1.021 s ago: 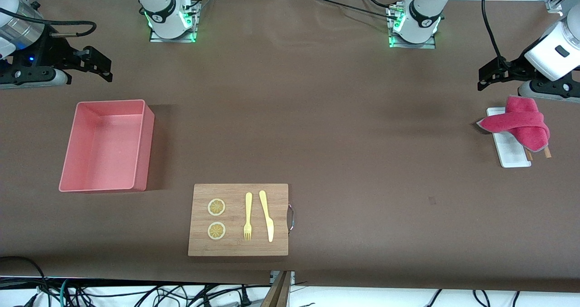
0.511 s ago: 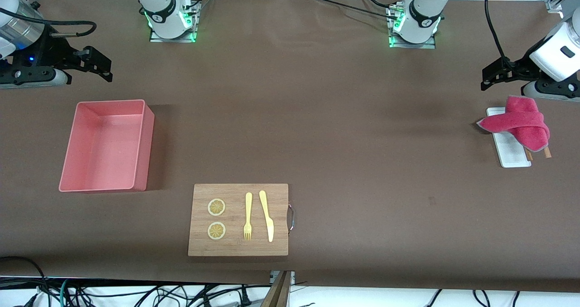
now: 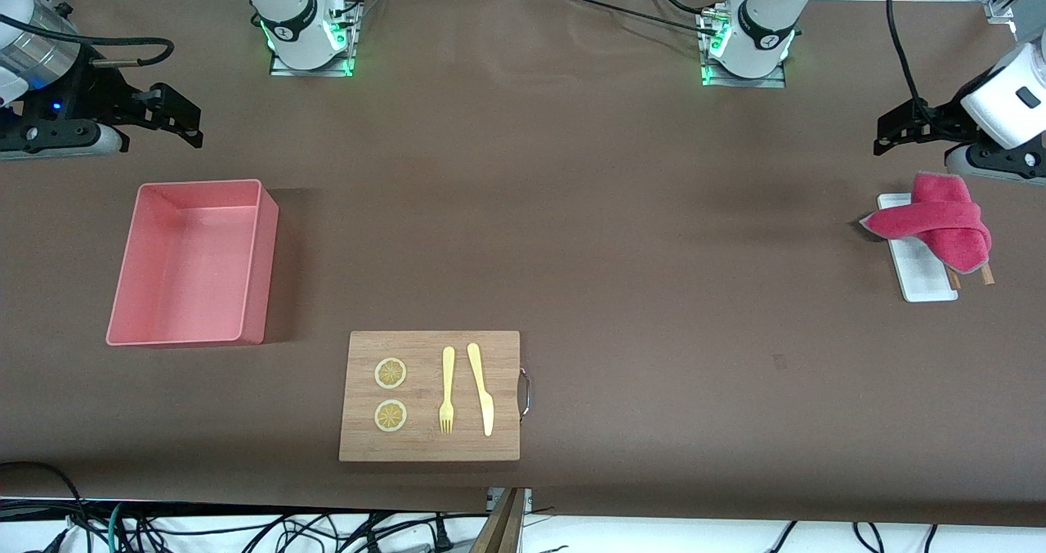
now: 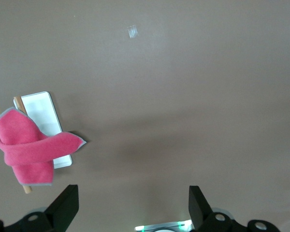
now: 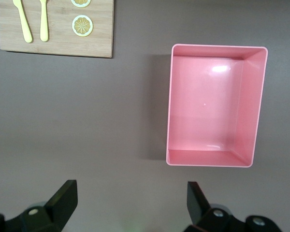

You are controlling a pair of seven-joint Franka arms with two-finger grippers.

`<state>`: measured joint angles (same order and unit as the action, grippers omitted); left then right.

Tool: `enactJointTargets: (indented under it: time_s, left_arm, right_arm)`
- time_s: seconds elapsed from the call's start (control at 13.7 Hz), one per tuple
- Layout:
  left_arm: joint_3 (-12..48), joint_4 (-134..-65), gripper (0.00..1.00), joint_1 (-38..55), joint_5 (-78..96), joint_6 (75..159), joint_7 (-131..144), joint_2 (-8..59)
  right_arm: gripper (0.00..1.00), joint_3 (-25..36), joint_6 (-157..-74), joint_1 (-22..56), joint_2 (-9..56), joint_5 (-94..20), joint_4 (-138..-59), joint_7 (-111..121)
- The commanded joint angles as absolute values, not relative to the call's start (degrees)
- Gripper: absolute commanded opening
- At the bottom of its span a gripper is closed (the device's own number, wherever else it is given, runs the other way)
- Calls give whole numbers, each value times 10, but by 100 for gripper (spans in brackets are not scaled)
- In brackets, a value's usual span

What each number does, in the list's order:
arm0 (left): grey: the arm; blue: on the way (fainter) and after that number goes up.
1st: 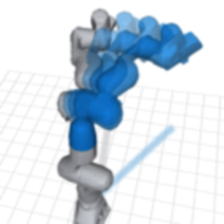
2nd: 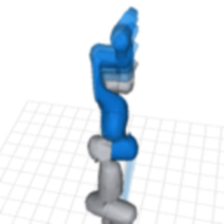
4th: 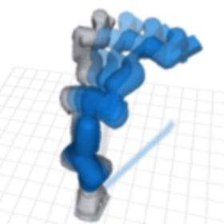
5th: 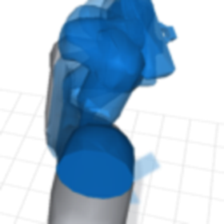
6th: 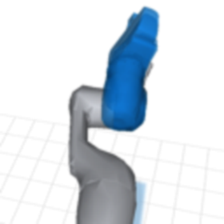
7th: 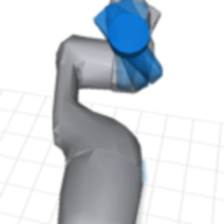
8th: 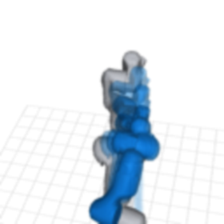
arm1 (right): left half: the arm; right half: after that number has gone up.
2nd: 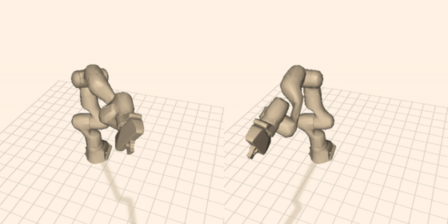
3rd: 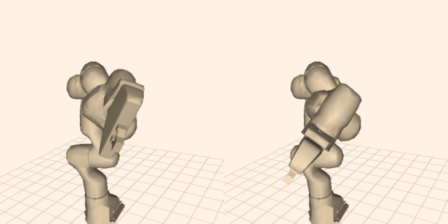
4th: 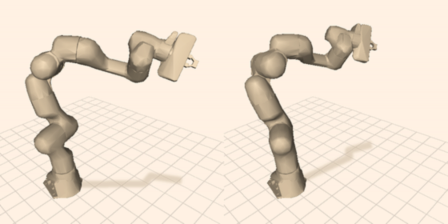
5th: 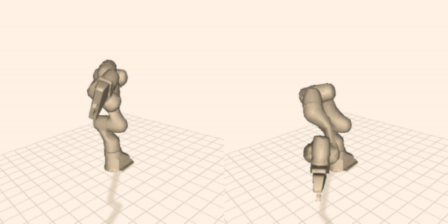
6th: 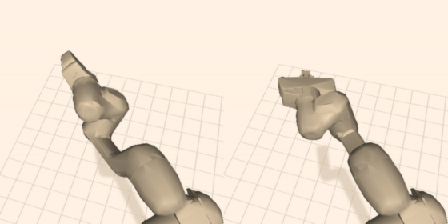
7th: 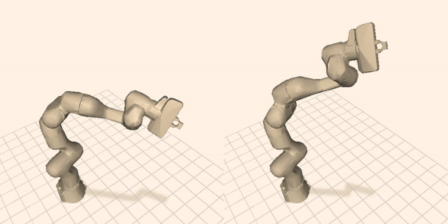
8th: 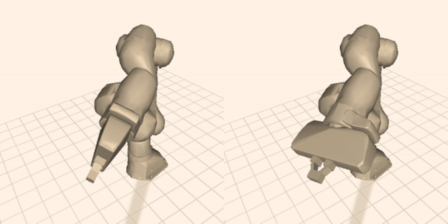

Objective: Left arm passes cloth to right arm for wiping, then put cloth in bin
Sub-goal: 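Lower the left gripper onto the pink cloth on the white tray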

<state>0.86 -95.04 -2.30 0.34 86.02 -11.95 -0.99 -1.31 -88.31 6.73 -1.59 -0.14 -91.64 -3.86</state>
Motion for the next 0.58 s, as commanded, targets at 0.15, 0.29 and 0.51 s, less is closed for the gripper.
enactJointTargets:
  time_s: [0.15,0.29,0.51]
  left_arm:
    - [8,-948,100,-86,2,855,-285,27]
    - [9,-948,100,-101,-12,856,-328,39]
    - [9,-947,100,-135,-27,863,-424,69]
  right_arm:
    - [100,-17,-882,64,-25,-7,-923,-40]
    - [100,-17,-882,64,-25,-7,-923,-41]
    - [100,-16,-882,64,-25,-7,-923,-41]
